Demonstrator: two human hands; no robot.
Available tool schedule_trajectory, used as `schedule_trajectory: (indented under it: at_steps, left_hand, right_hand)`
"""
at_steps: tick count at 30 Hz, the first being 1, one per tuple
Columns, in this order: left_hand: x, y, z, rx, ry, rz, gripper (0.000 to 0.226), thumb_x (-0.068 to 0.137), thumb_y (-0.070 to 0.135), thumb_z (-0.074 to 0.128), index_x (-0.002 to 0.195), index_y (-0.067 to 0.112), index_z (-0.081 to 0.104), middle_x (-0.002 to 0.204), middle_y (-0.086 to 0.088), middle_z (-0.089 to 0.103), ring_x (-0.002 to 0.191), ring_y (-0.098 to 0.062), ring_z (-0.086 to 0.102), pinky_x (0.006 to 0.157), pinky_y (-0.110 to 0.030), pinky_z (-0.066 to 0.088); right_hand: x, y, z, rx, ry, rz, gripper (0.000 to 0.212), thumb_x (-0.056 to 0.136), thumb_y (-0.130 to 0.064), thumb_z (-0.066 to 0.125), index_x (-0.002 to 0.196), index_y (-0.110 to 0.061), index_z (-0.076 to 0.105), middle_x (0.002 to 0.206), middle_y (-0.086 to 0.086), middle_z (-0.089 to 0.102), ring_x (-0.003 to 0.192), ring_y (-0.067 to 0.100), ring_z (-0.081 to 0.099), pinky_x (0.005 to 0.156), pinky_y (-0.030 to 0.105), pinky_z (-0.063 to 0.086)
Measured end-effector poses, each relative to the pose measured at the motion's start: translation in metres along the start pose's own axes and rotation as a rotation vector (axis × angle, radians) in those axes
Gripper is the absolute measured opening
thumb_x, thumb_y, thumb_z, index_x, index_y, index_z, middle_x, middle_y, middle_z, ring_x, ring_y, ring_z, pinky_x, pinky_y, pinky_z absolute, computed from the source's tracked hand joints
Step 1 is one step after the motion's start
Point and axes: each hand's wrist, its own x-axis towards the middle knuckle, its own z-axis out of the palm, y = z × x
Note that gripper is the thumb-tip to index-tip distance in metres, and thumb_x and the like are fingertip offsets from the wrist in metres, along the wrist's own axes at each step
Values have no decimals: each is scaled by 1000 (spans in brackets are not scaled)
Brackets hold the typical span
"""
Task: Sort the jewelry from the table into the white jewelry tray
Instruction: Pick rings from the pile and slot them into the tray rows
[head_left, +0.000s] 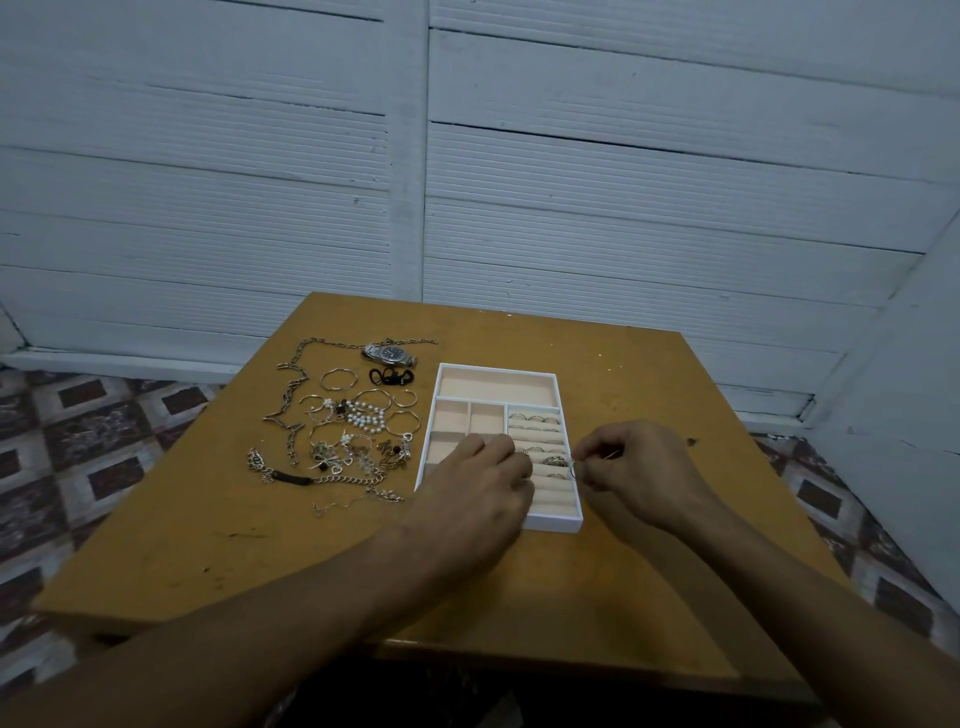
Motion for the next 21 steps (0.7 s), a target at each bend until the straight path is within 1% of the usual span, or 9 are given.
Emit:
schedule_trajectory:
  at_steps: [3,5,7,9,11,13,15,18,21]
  left_hand:
    - [0,-3,-2,-50,21,-56,35,83,27,40,92,19,72,100,-2,68,93,-22,60,74,-35,50]
    - [-1,-6,-3,-81,15,-94,27,78,25,54,97,19,72,104,-2,68,95,-23,60,75,-36,50]
    - [-3,-8,-3,-140,-19,-149,34,71,24,71,104,21,70,109,-2,67,99,-23,59,77,-38,48]
    - [-5,-9,-5,-193,-27,-211,36,75,24,64,110,22,69,112,-1,66,101,-24,58,80,-39,46]
    - [-8,-12,-8,-235,1,-260,36,79,26,53,111,22,69,110,-1,67,99,-25,60,79,-40,47]
    - [-11,-16,-11,-272,3,-304,36,84,28,49,113,22,68,111,-1,67,99,-24,60,80,-40,47]
    - [-15,-21,-10,-296,-4,-337,35,89,31,48,118,22,66,117,1,65,105,-22,57,85,-40,45]
    - [-21,-27,-9,-318,-6,-366,38,90,36,45,121,23,64,121,2,63,110,-19,56,91,-39,44]
    - [-25,-29,-6,-331,-21,-391,36,92,34,49,125,23,61,125,3,61,113,-16,53,96,-38,43]
  right_hand:
    - [-1,-1,2,-9,9,-19,17,84,-10,66,80,-24,73,78,-9,72,68,5,66,61,18,54]
    - [-2,-4,3,-6,16,-38,17,85,-11,66,81,-25,74,78,-12,70,73,3,65,58,10,48]
    - [-4,-6,4,0,17,-52,15,86,-12,65,84,-23,75,82,-10,70,78,4,65,62,13,51]
    - [-5,-6,7,-6,18,-72,13,86,-13,66,85,-23,75,84,-8,72,80,6,66,69,25,56]
    - [-5,-6,10,-29,18,-95,10,85,-16,69,87,-23,75,85,-8,72,80,6,65,71,29,57]
    - [-7,-5,15,-56,21,-122,9,85,-17,70,89,-23,75,88,-8,71,82,6,64,68,25,56]
    - [-10,-5,20,-74,25,-153,10,86,-17,68,92,-21,75,92,-7,70,84,5,63,68,21,54]
    - [-13,-4,22,-126,35,-191,13,88,-18,66,98,-20,75,97,-7,69,88,5,60,73,22,54]
    - [-14,1,23,-215,51,-266,18,90,-25,64,103,-23,75,100,-8,69,90,7,57,74,23,49]
